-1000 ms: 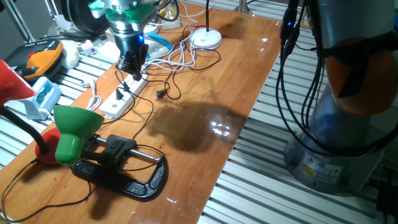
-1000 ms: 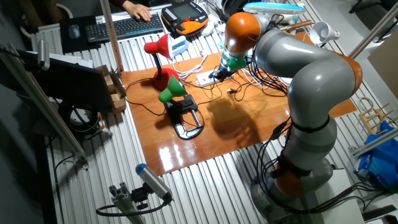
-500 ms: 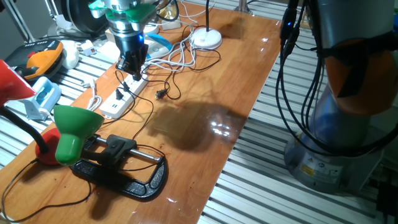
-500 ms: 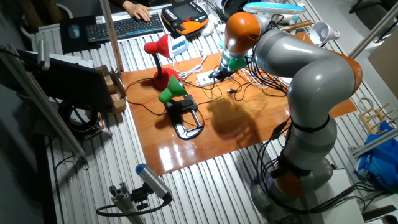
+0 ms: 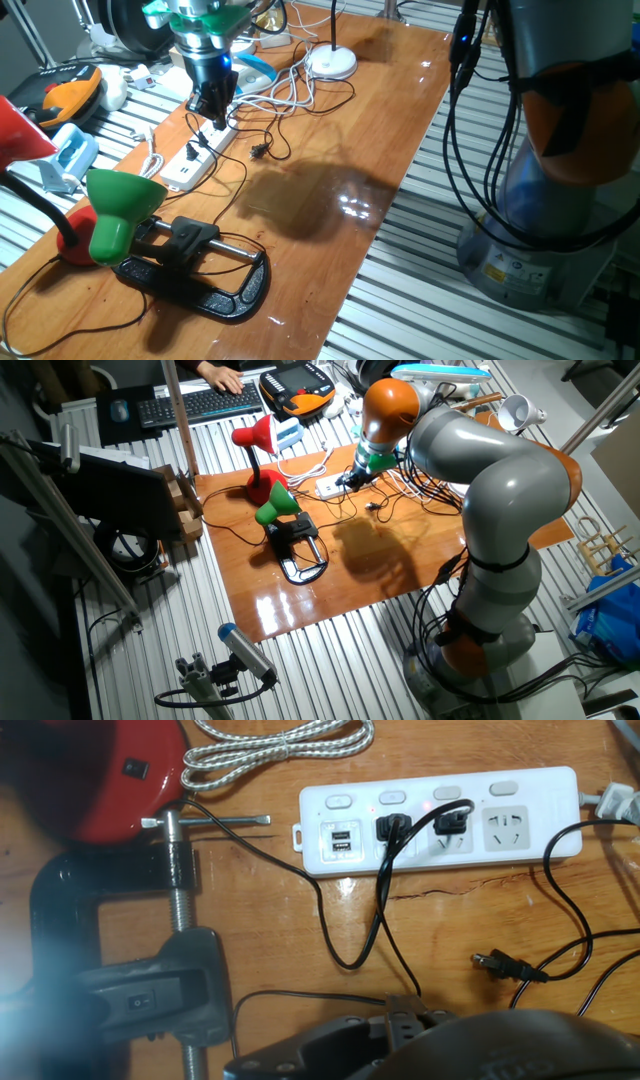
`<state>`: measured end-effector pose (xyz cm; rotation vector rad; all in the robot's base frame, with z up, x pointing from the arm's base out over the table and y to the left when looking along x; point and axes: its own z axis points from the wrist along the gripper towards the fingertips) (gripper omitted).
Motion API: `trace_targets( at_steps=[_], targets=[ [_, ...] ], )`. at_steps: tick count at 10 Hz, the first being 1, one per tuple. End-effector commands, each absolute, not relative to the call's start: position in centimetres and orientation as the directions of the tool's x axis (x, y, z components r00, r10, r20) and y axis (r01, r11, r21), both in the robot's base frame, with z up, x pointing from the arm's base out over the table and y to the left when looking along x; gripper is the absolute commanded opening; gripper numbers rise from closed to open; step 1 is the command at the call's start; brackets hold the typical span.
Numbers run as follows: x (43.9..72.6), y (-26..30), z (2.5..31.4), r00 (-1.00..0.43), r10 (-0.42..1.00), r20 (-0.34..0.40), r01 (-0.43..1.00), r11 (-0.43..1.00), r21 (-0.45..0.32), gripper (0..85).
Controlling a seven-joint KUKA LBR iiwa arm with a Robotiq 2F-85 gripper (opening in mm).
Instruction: Plug in the power cord of the desk lamp, turn on the socket, and light up the desk lamp
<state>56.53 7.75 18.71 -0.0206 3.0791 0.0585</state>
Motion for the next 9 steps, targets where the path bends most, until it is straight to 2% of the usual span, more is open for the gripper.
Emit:
trace_targets(
  at_steps=[1,9],
  targets=[
    [56.54,7.75,18.71,-0.998,-0.012,-0.062,-0.014,0.999,0.038,0.0],
    [56.57,7.69,18.68,-0.998,-0.017,-0.065,-0.019,0.999,0.036,0.0]
  ],
)
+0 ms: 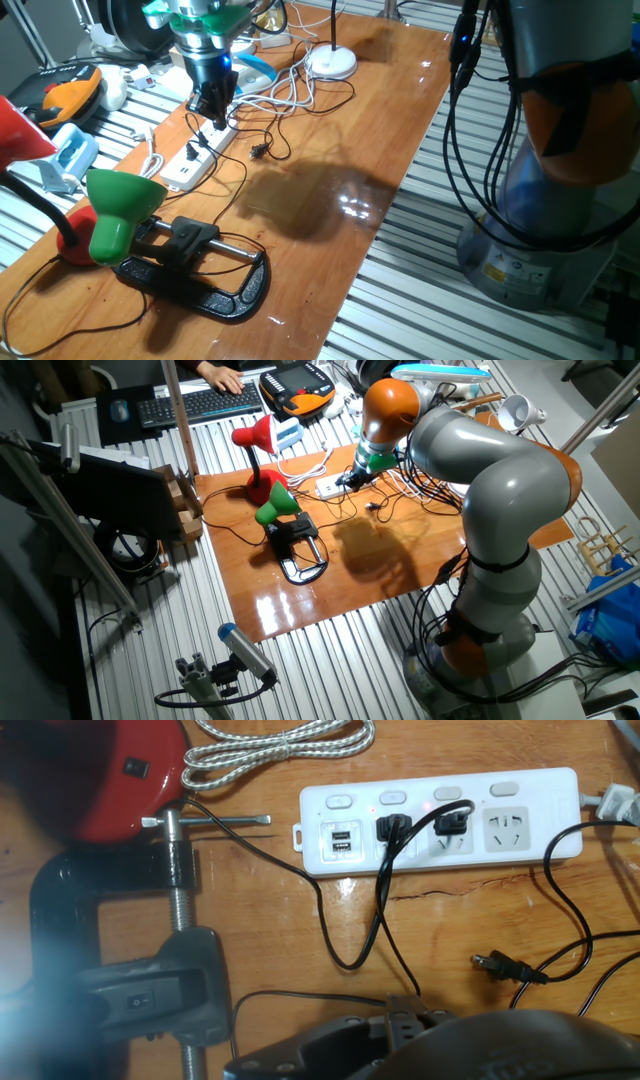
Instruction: Plug in the power cord of the desk lamp, turn on the socket, and light up the desk lamp
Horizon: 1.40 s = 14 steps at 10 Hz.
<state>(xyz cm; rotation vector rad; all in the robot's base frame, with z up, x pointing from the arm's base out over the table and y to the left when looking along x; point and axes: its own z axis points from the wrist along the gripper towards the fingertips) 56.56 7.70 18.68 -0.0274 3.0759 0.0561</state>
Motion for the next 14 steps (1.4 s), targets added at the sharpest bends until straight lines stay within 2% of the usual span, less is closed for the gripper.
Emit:
trace_targets(
  at_steps=[1,14],
  targets=[
    [56.57,7.69,18.67,-0.998,-0.018,-0.065,-0.021,0.999,0.036,0.0],
    [56.79,7.43,18.54,-0.997,-0.024,-0.070,-0.027,0.999,0.037,0.0]
  ],
)
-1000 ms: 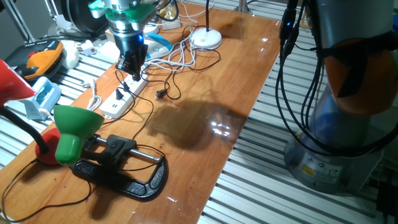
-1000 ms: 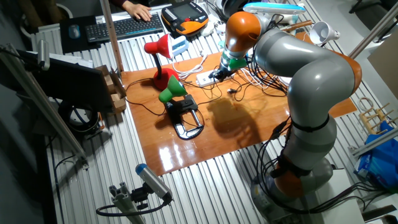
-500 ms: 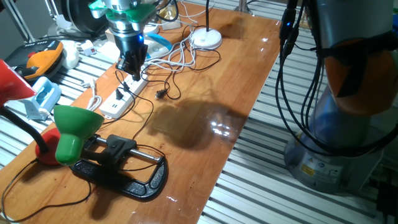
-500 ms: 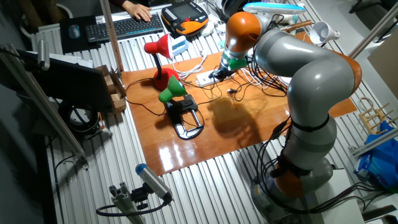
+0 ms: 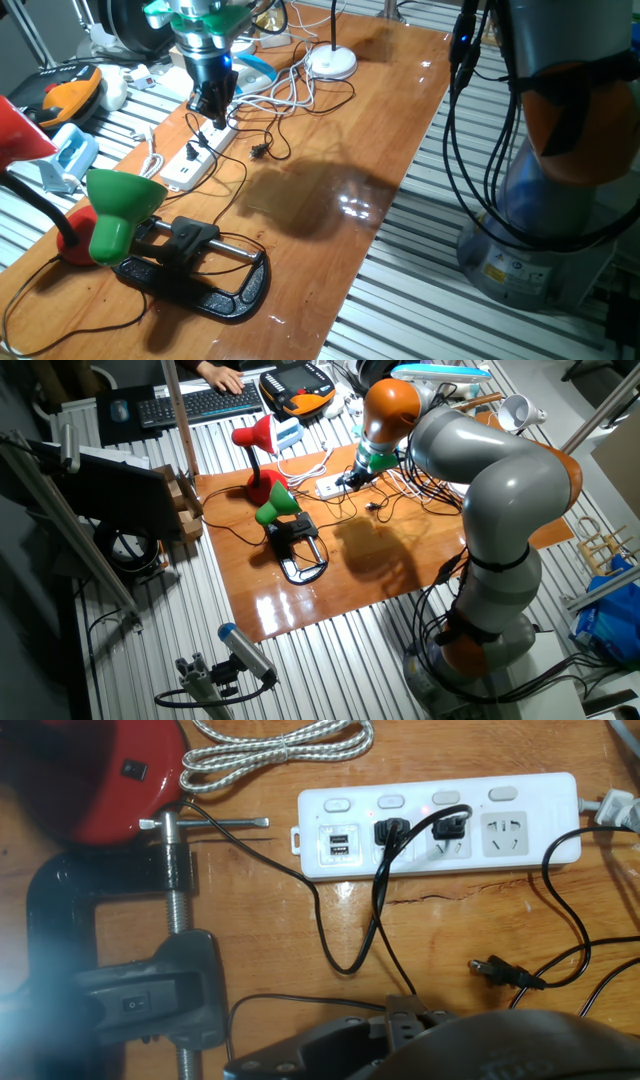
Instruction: Plug in the power cord of the desk lamp, turn on the socket, and light up the desk lamp
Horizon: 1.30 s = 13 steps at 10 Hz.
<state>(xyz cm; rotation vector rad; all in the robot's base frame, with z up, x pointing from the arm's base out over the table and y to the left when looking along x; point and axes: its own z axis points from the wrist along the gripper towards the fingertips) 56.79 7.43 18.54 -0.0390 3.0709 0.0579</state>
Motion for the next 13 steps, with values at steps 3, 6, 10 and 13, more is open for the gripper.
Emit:
trace_targets(
  at_steps=[3,6,10,13],
  targets=[
    [56.80,7.42,18.53,-0.997,-0.024,-0.070,-0.027,0.999,0.038,0.0],
    [56.80,7.39,18.54,-0.997,-0.024,-0.069,-0.027,0.999,0.041,0.0],
    [56.71,7.12,18.46,-0.996,-0.048,-0.069,-0.050,0.999,0.020,0.0],
    [56.57,6.90,18.34,-0.996,-0.055,-0.070,-0.057,0.998,0.030,0.0]
  ],
)
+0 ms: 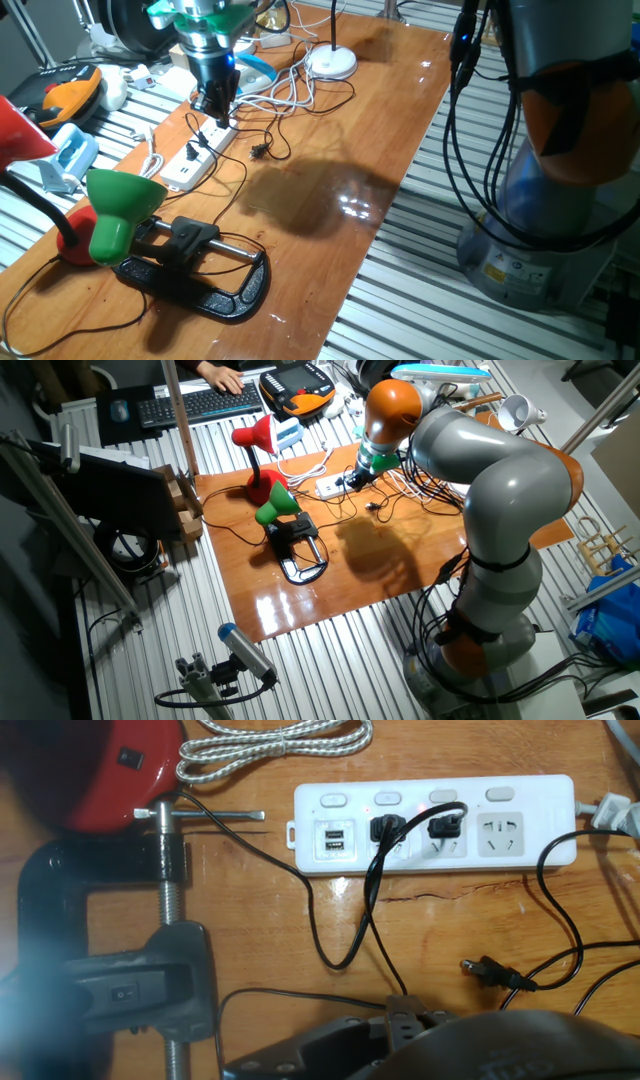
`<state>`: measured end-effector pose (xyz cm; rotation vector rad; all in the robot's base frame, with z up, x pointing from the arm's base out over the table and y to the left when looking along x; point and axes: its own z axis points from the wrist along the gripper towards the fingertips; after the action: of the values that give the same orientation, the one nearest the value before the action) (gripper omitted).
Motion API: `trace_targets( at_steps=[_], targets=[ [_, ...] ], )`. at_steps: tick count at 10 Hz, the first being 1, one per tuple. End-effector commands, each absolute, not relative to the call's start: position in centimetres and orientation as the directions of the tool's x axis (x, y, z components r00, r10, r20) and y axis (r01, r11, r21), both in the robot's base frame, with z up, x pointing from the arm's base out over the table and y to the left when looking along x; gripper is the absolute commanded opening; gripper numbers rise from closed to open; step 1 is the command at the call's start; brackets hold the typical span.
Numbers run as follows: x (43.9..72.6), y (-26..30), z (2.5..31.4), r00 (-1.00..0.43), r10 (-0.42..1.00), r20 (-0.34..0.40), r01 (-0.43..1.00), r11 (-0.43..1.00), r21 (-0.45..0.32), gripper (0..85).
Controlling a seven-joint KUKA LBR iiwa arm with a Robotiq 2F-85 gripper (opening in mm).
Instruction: Plug in the power cord of the desk lamp, turn on the socket, and light up the desk lamp
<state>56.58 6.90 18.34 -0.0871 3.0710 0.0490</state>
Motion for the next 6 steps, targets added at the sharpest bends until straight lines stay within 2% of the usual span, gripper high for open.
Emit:
trace_targets(
  at_steps=[1,6],
  targets=[
    [56.57,6.89,18.34,-0.996,-0.058,-0.070,-0.060,0.998,0.030,0.0],
    [56.52,6.91,18.38,-0.996,-0.060,-0.065,-0.062,0.998,0.025,0.0]
  ],
)
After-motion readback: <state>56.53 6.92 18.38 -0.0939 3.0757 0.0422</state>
